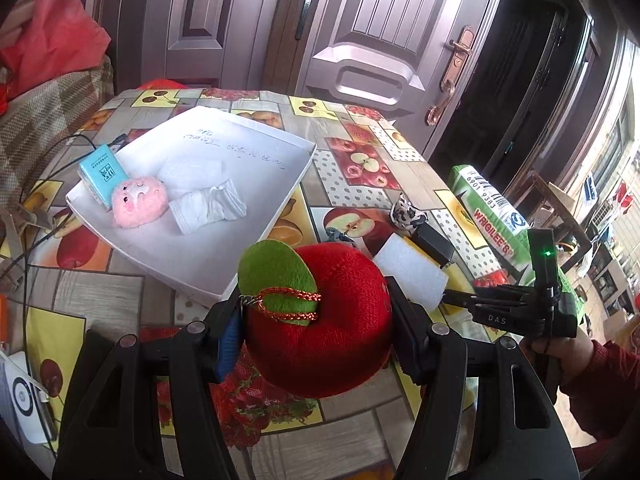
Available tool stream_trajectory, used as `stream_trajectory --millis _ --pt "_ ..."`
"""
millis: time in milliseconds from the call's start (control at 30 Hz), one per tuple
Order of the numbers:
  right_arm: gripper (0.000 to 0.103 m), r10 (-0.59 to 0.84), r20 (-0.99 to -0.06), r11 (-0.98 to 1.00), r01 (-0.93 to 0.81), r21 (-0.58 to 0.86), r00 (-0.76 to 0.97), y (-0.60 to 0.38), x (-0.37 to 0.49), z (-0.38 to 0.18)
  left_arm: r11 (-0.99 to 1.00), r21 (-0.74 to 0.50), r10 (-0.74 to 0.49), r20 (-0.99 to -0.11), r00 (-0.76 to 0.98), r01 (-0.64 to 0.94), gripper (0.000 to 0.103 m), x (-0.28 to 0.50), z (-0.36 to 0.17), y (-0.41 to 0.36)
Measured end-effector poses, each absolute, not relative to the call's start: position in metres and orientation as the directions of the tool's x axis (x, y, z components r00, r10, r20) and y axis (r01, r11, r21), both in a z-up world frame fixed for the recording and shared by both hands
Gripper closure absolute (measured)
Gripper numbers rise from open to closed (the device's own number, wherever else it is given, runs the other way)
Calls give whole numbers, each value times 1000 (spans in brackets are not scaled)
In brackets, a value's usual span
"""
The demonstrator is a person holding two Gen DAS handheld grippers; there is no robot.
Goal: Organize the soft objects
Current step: 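Grasp the red apple plush with the left tool while the right tool grasps the yellow-green sponge, then carry the apple plush and sponge to the white box and release them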
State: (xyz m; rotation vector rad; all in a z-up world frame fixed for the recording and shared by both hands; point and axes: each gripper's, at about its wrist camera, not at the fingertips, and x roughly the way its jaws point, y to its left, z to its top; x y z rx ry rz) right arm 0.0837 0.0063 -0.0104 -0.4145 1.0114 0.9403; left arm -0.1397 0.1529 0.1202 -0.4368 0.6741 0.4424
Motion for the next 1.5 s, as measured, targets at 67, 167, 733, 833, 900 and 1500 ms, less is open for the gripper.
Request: stream_trajectory --millis 67,167,733,833,900,1500 --pt "77 495 -839 574 -810 121 225 -2 83 1 822 -231 256 -666 701 -521 40 -140 126 154" --pt "77 548 -790 590 -797 130 276 -15 78 29 828 -209 278 -654 704 -521 40 -138 140 158" --pt "77 794 -399 547 -826 137 459 -28 -1 190 827 -87 411 -581 703 -555 40 -145 187 176" --pt "77 799 -386 544 -828 138 461 -27 -5 194 826 -87 414 -577 704 -557 40 -150 191 178" --pt "77 801 -378 545 -826 141 464 -27 -6 195 827 -84 415 -576 704 -556 40 -154 191 179" --pt "77 863 -276 467 -877 116 423 28 -27 232 787 -39 518 -501 693 -616 40 -175 237 223"
